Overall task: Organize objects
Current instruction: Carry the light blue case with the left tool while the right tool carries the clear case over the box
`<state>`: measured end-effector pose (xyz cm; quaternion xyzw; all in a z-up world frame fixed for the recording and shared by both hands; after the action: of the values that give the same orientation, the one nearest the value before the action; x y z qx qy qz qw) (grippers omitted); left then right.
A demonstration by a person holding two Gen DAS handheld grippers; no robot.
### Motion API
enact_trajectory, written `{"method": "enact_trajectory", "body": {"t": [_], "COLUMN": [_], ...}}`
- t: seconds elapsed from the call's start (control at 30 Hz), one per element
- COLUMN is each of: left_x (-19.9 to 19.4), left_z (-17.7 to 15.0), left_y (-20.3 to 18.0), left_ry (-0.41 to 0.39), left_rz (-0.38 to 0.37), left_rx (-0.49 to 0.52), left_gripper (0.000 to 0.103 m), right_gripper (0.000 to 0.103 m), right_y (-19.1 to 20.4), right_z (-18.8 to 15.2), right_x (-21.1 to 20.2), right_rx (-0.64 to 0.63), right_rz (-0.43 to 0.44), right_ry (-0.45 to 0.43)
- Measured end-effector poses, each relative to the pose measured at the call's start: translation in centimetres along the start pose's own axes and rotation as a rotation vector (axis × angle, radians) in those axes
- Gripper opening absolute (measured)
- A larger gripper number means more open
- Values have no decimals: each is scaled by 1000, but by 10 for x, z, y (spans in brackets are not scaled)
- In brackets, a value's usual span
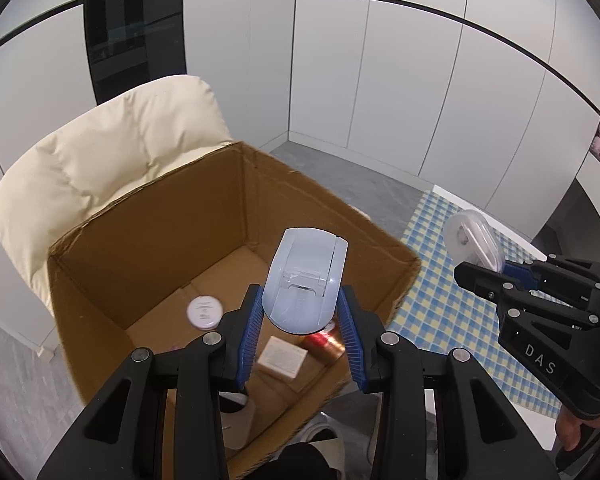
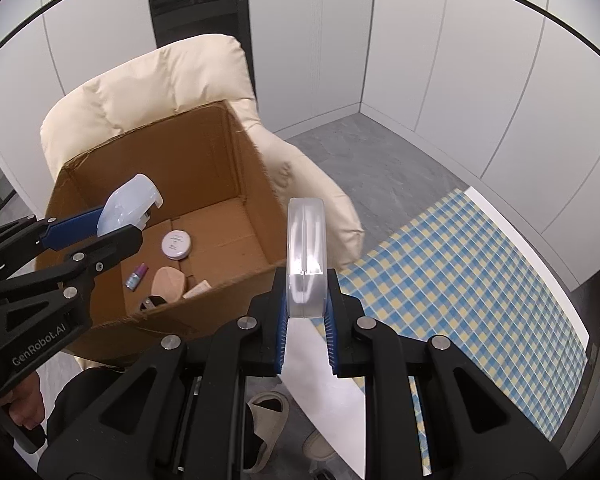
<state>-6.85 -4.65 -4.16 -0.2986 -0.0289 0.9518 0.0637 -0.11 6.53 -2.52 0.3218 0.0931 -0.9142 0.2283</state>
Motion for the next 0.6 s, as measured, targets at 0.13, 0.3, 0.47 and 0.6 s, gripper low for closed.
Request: {"method": "enact_trajectory", "body": {"t": [0.13, 0.3, 0.47, 0.6], "left_x": [0, -2, -3, -3], "left_z": [-3, -9, -13, -15], "left_y": [15, 31, 47, 56], "left_ry": [2, 9, 16, 15], "left_rz": [24, 56, 78, 94], "left_rx": [-3, -6, -19, -23], "left_gripper": [37, 37, 38, 38], "right_gripper": [17, 16, 17, 16], "right_y": [15, 34, 54, 66], "right_z": [3, 6, 8, 8], "right_x": [4, 9, 15, 18], "right_rx": [-16, -37, -64, -77], "right_rz": [21, 49, 73, 85], "right_ry": [0, 1, 3, 6]}}
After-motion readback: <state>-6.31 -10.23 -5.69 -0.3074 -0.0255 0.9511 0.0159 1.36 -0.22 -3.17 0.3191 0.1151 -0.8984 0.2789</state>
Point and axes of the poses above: each gripper's, at about its wrist camera, not at the fingertips, and x roughly the way its jaws point, y to its left, z to its top, the point moved 4 cm from there along x, roughly the way its jaws point, and after that the axes turned 13 degrees about -y, right-handed, at the moved point
